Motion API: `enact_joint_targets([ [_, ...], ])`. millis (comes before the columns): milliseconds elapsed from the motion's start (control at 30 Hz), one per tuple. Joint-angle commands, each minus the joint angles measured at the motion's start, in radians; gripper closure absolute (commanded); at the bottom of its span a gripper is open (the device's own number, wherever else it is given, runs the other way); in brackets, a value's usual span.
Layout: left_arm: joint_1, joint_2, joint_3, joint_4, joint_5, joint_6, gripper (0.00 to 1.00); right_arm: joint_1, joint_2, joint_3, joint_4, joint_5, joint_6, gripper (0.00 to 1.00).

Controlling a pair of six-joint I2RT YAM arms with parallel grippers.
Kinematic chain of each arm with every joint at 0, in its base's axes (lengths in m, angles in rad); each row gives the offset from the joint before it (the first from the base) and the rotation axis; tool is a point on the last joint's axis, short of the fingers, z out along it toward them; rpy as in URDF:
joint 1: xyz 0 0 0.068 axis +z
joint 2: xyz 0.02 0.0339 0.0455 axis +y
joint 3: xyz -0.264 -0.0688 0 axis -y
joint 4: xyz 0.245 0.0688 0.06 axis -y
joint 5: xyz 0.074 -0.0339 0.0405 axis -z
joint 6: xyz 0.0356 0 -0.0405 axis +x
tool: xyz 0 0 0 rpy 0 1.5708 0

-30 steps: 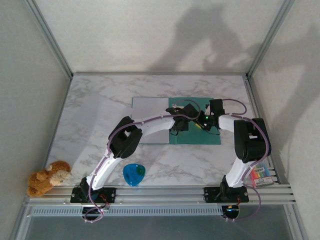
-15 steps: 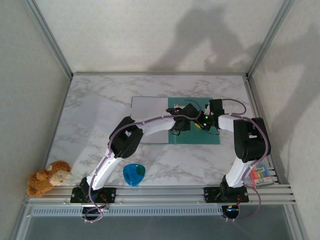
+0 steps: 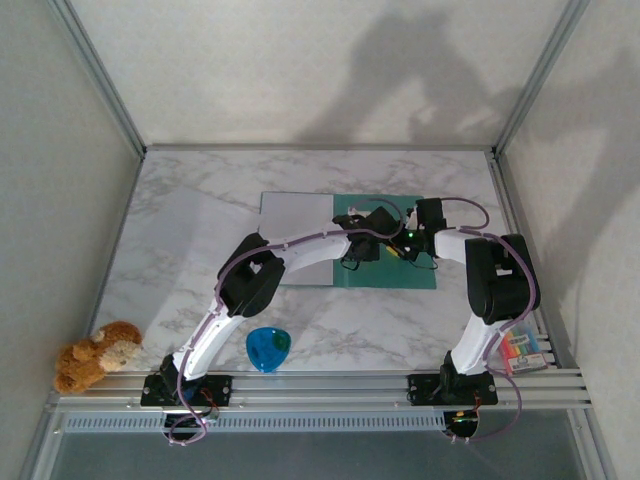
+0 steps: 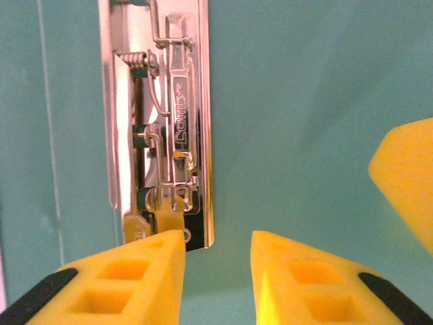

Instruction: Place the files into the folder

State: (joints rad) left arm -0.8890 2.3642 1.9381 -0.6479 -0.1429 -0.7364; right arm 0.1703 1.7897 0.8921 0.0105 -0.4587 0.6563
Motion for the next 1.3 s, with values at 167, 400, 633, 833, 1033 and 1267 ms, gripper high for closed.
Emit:
enact_joint_targets([
  [167, 0.01, -0.079, -0.027, -0.066, -0.104, -0.012, 0.59, 0.015, 0.045, -0.019, -0.098, 0.003, 0.007, 0.53],
  [400, 0.023, -0.056, -0.044, -0.05, -0.088, -0.012, 0.71, 0.014, 0.044, -0.018, -0.1, 0.004, 0.004, 0.53],
  [633, 0.028, -0.04, -0.065, -0.039, -0.072, -0.017, 0.77, 0.015, 0.046, -0.015, -0.102, 0.005, 0.003, 0.53],
  [833, 0.028, -0.042, -0.081, -0.025, -0.048, -0.017, 0.78, 0.014, 0.046, -0.013, -0.103, 0.005, 0.002, 0.53],
  [1033, 0.028, -0.04, -0.091, 0.001, -0.011, -0.012, 0.8, 0.014, 0.046, -0.012, -0.103, 0.007, 0.0, 0.53],
  [1267, 0.032, -0.037, -0.091, 0.002, -0.014, -0.013, 0.85, 0.014, 0.045, -0.01, -0.105, 0.007, 0.001, 0.53],
])
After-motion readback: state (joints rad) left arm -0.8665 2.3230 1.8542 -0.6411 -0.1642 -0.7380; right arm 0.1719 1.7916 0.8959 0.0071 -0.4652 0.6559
